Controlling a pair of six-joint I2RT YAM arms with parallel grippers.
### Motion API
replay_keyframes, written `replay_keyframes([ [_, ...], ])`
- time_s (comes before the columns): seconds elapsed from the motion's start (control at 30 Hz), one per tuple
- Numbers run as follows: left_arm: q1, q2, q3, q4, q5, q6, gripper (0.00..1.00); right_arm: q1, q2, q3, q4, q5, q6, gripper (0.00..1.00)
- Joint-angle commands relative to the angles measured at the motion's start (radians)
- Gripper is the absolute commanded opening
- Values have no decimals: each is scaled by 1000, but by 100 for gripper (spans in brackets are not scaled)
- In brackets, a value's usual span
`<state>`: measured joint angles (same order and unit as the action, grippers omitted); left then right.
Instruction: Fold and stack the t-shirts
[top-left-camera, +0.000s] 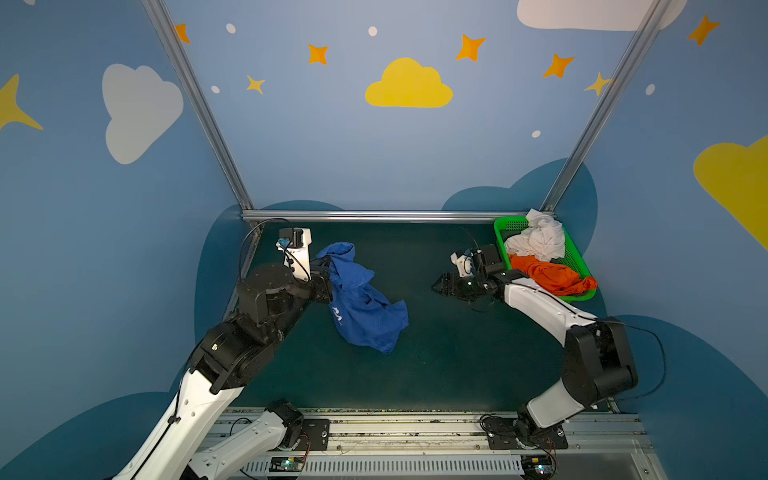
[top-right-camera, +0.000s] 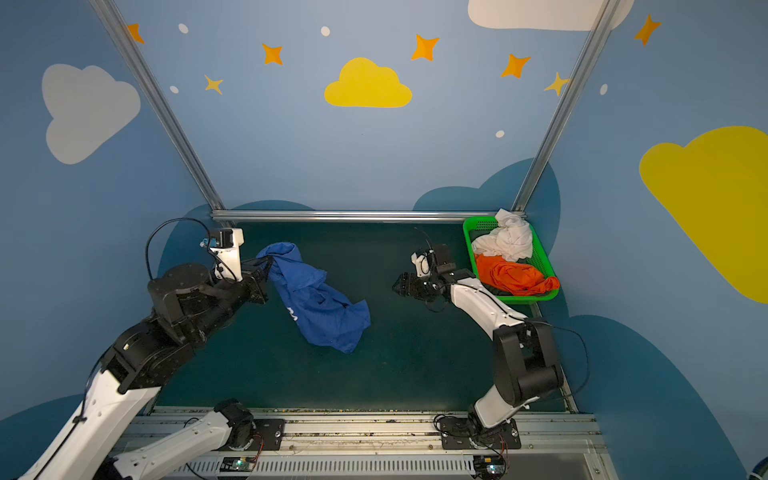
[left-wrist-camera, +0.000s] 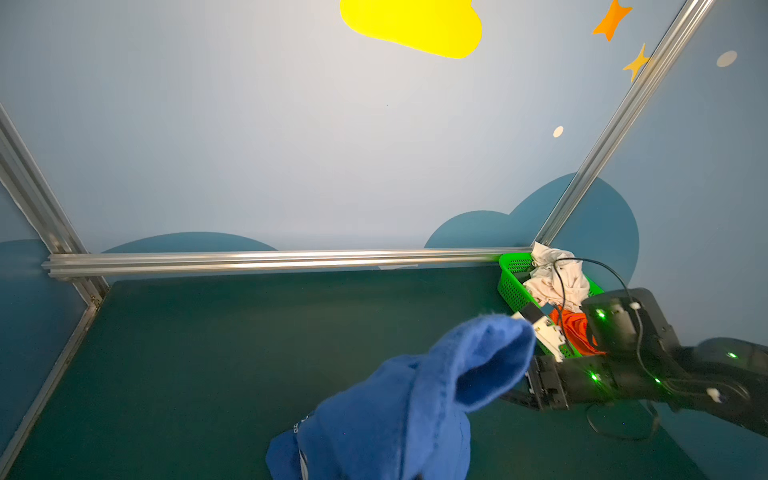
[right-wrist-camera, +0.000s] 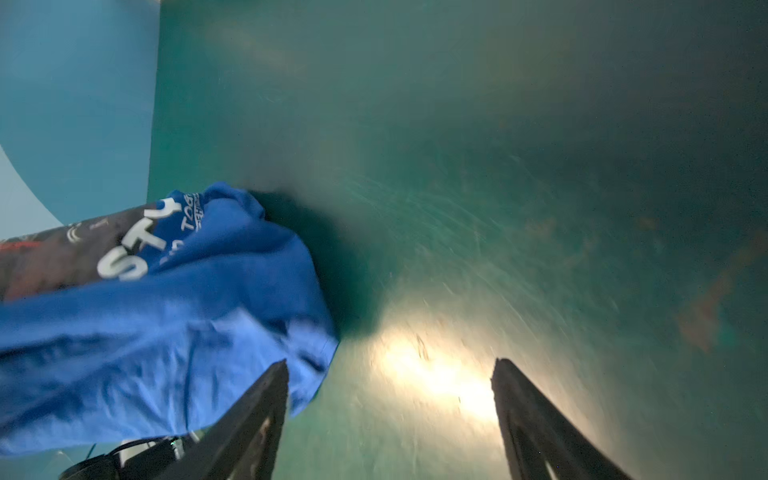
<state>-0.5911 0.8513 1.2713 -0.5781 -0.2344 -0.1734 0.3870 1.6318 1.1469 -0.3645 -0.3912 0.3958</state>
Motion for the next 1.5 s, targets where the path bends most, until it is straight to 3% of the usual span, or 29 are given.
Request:
replay_keyframes([
  [0.0,14,-37,-48,35,-29,-1,5,43,84,100,-12,7,-47,77],
  [0.23,42,-86,-89,34,-48,-6,5,207,257,242,-46,-76,-116,75],
  [0.5,60,-81,-72,34,-117,6,5,297,195,94,11,-141,-125,77],
  [0.8,82,-77,-60,37,-125,8,5,344,93,-79,88,-97,-149,77],
  [1.03,88,-79,-55,35,-102,-1,5,394,155,-44,140,-36,-185,75],
  [1.33,88,-86,-55,20,-87,-11,5,394,258,74,187,13,-197,43],
  [1.4,88,-91,-56,20,-88,-11,5,394,272,101,173,49,-201,31],
  [1.47,89,-98,-56,20,-92,-8,5,392,279,122,143,101,-208,10],
])
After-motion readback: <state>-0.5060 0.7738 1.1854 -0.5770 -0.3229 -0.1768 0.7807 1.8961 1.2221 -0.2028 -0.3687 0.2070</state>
